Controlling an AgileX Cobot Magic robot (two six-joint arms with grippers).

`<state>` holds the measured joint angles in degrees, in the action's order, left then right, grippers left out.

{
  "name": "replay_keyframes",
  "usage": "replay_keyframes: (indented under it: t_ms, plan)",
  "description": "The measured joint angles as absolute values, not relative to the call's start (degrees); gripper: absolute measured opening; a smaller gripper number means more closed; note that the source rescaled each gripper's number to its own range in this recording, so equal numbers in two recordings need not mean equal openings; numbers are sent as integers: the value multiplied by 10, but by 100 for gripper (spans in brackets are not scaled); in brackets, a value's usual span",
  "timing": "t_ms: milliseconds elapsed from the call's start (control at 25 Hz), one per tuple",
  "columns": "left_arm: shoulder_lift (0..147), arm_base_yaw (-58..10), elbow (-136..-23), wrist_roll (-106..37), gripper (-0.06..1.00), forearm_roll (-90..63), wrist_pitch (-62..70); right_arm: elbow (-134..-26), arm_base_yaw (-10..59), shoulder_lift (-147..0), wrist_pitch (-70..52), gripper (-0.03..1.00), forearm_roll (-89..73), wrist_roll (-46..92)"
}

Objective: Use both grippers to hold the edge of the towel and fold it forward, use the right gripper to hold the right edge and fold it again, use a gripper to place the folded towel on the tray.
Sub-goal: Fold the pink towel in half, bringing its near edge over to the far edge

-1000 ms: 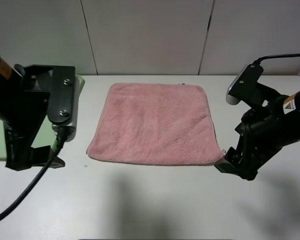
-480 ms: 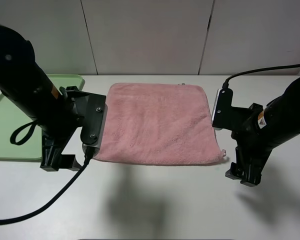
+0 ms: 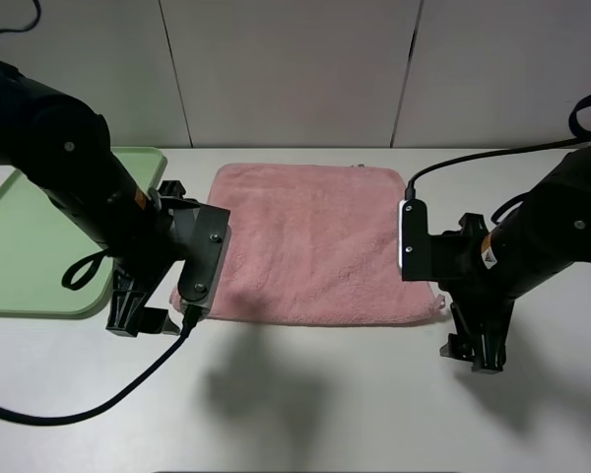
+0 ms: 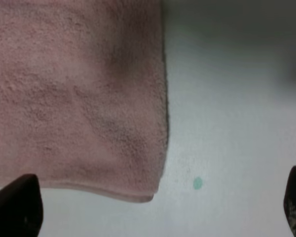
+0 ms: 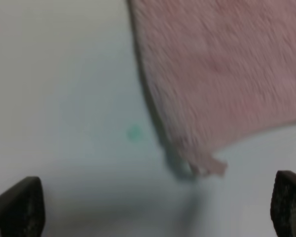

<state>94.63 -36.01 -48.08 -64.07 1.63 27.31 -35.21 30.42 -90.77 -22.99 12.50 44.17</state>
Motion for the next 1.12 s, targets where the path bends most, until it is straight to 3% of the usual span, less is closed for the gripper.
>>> replay_keyframes:
  t_ms: [240, 1120]
  plan:
    - [971, -360, -481, -643, 98, 15, 261, -389, 345, -953, -224, 100, 120, 443]
    - [1006, -360, -481, -654, 98, 3, 214, -411, 345, -1047, -217, 100, 145, 473]
